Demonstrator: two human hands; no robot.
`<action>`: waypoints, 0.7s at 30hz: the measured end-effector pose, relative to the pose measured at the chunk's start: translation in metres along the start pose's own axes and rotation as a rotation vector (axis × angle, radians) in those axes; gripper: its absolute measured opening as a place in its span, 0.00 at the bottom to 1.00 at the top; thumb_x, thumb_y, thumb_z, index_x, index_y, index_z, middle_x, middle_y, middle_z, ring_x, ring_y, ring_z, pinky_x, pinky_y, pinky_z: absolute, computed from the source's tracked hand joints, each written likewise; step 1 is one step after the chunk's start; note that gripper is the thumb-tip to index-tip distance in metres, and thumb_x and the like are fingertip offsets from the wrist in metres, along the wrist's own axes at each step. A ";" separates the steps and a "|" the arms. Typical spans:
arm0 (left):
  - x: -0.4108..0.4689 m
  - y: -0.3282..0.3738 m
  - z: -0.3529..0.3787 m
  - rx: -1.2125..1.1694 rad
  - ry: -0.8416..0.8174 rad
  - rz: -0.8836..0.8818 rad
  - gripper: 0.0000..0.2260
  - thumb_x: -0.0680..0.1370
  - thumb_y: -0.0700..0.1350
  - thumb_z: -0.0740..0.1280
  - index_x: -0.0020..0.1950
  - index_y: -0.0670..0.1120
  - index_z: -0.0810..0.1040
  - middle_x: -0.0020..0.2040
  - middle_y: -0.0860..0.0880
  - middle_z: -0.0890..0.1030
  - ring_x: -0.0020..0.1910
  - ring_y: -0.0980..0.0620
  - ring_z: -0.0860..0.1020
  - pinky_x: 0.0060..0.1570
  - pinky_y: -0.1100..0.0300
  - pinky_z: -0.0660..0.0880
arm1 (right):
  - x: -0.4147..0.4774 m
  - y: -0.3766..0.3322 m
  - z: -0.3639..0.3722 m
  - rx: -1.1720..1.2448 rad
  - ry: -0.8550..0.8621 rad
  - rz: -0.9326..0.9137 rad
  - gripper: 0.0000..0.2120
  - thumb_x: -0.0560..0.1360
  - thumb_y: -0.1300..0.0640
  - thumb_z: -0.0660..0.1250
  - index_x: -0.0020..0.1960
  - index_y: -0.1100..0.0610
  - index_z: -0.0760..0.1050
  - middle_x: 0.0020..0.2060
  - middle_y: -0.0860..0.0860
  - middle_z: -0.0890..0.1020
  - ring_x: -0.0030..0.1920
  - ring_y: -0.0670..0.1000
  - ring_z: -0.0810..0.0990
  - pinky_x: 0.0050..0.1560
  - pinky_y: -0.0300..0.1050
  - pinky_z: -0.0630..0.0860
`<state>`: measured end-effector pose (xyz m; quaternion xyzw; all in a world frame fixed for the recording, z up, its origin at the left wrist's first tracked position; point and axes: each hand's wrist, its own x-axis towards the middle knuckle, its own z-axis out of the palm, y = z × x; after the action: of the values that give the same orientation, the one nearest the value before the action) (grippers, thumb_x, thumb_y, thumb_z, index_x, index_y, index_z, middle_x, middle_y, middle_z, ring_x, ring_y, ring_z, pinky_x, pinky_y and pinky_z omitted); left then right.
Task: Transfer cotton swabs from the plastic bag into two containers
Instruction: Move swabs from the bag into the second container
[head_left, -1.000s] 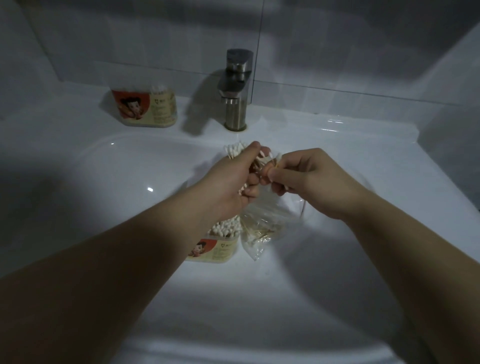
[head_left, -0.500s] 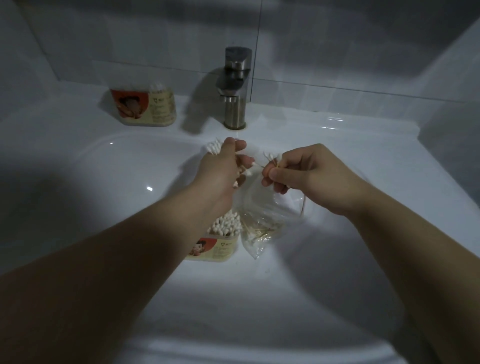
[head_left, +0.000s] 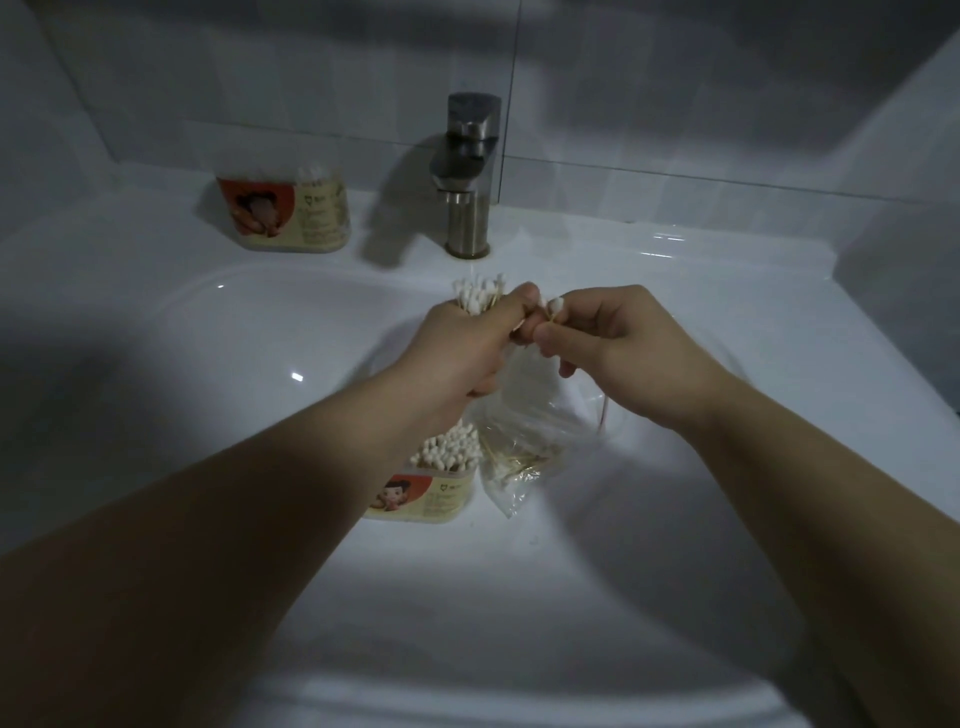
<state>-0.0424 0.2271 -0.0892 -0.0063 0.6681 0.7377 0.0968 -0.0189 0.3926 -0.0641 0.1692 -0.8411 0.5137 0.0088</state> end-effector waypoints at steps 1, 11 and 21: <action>0.001 0.000 -0.001 0.005 0.006 0.014 0.22 0.79 0.55 0.70 0.25 0.52 0.80 0.22 0.55 0.65 0.20 0.56 0.60 0.22 0.64 0.57 | 0.000 -0.001 0.000 0.010 0.002 0.001 0.06 0.79 0.63 0.69 0.49 0.60 0.85 0.39 0.50 0.86 0.38 0.43 0.79 0.42 0.40 0.78; 0.004 -0.003 -0.001 0.018 0.041 0.043 0.13 0.82 0.56 0.66 0.45 0.49 0.82 0.31 0.49 0.74 0.25 0.55 0.67 0.25 0.63 0.63 | 0.000 0.003 0.000 -0.027 -0.110 0.053 0.08 0.79 0.63 0.70 0.48 0.69 0.83 0.46 0.58 0.87 0.40 0.48 0.81 0.47 0.46 0.82; 0.007 -0.001 -0.003 0.050 0.169 0.024 0.17 0.85 0.57 0.61 0.41 0.51 0.77 0.31 0.54 0.78 0.29 0.56 0.72 0.32 0.60 0.66 | 0.002 0.007 0.002 0.048 -0.064 0.121 0.06 0.79 0.62 0.70 0.51 0.64 0.84 0.46 0.58 0.86 0.43 0.49 0.83 0.46 0.47 0.82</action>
<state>-0.0492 0.2251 -0.0915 -0.0583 0.6920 0.7189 0.0315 -0.0225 0.3930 -0.0702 0.1345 -0.8371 0.5275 -0.0531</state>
